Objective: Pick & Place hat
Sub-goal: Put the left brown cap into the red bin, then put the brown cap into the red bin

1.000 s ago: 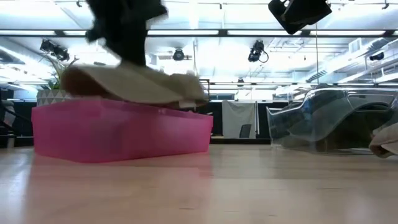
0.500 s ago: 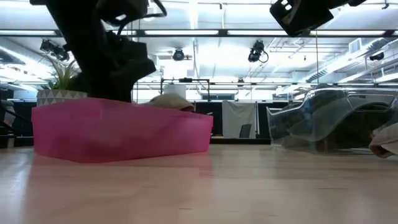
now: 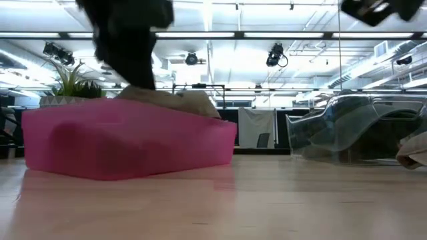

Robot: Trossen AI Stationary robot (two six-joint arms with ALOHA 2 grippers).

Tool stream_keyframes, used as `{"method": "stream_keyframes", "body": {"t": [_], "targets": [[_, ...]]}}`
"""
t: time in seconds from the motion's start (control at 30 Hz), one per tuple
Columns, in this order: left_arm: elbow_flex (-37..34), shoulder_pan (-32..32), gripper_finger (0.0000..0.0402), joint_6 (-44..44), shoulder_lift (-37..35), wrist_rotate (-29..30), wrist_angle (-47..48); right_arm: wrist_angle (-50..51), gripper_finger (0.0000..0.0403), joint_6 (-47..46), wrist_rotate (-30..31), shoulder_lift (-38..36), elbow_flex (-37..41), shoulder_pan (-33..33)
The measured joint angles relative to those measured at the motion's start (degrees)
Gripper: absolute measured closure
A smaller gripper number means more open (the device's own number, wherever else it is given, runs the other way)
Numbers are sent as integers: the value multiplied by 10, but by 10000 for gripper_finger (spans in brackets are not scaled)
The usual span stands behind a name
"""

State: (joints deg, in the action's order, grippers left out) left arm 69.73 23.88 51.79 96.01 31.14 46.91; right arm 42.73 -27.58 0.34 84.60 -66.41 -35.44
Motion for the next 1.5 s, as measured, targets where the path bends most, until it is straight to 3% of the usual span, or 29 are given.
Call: {"method": "stream_keyframes", "body": {"t": [0.13,0.33,0.7,0.9,1.1,1.27,1.37,1.5], "targets": [[80,14,264,-17,0,5,73,87,227,-93,1,0,-7,-26],[151,29,279,-56,0,21,95,179,227,-222,24,0,30,-54],[161,37,296,-70,3,34,88,119,227,-288,11,0,167,-61],[160,37,296,-70,3,63,86,41,256,-259,16,0,214,-64],[160,37,296,-70,3,81,86,16,386,-236,-10,0,214,-65],[160,38,296,-50,3,76,64,13,387,-234,-15,1,184,-67],[160,37,296,-47,3,34,27,13,397,-211,-2,1,136,-67],[160,35,296,-155,3,-35,-22,12,395,-137,68,1,72,-67]]}}
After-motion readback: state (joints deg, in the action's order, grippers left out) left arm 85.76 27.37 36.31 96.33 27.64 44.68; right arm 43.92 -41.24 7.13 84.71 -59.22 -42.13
